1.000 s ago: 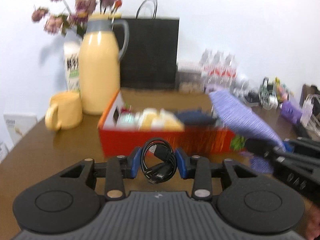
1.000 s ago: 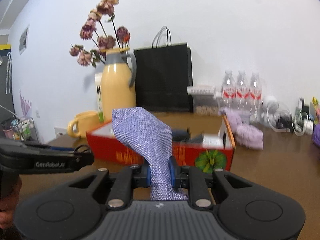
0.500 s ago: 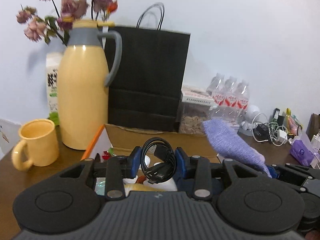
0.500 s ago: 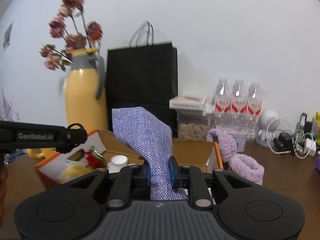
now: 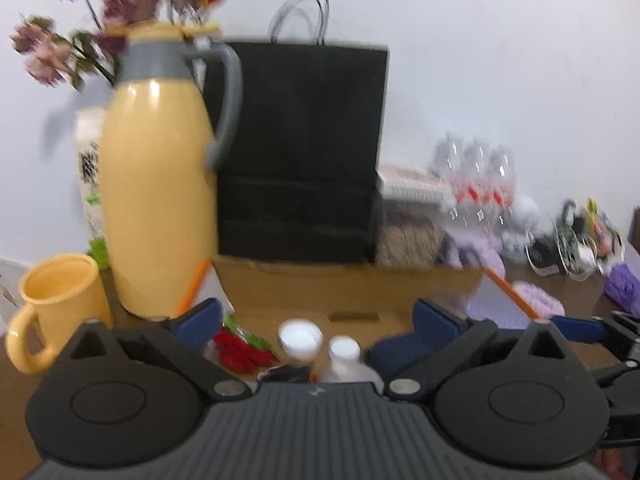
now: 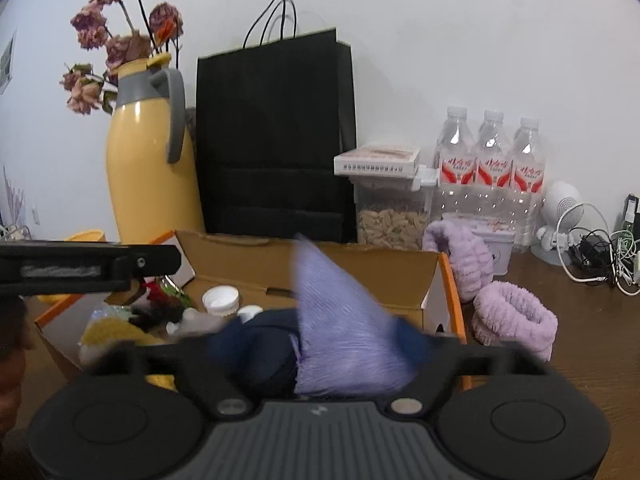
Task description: Organize objects
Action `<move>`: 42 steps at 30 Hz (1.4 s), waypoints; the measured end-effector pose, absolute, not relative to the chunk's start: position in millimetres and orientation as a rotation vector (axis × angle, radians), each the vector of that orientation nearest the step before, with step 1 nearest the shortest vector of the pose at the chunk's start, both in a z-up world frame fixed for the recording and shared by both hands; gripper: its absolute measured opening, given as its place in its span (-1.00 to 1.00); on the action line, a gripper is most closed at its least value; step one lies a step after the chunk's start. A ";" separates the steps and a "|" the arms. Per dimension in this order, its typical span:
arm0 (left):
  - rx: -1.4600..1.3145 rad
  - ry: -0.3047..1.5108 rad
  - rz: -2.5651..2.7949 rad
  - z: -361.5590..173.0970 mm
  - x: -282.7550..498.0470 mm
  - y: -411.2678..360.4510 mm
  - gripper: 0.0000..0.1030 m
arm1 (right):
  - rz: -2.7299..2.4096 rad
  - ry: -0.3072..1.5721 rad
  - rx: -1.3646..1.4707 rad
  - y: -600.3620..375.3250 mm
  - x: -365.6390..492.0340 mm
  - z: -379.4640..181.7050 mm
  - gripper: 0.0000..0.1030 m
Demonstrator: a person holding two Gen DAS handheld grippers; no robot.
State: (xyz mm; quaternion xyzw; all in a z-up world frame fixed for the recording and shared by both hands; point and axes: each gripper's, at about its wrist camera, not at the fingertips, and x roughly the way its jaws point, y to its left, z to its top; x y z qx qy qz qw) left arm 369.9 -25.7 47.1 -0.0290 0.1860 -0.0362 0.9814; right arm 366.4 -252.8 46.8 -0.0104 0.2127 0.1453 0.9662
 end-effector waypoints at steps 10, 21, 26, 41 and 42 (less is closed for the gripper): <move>-0.037 0.417 -0.051 46.0 370.1 -21.0 1.00 | 0.299 0.445 -0.038 -248.3 363.2 47.8 1.00; -0.019 0.417 -0.042 58.6 337.6 -15.7 1.00 | 0.275 0.395 -0.058 -245.6 332.1 63.3 1.00; -0.012 0.420 -0.026 63.1 304.6 -9.9 1.00 | 0.279 0.391 -0.081 -241.4 302.1 68.4 1.00; 0.015 0.510 0.021 53.0 187.6 4.9 1.00 | 0.271 0.434 -0.040 -238.4 180.1 61.1 1.00; 0.016 0.513 0.024 52.5 179.7 5.2 1.00 | 0.271 0.439 -0.041 -237.7 173.5 60.7 1.00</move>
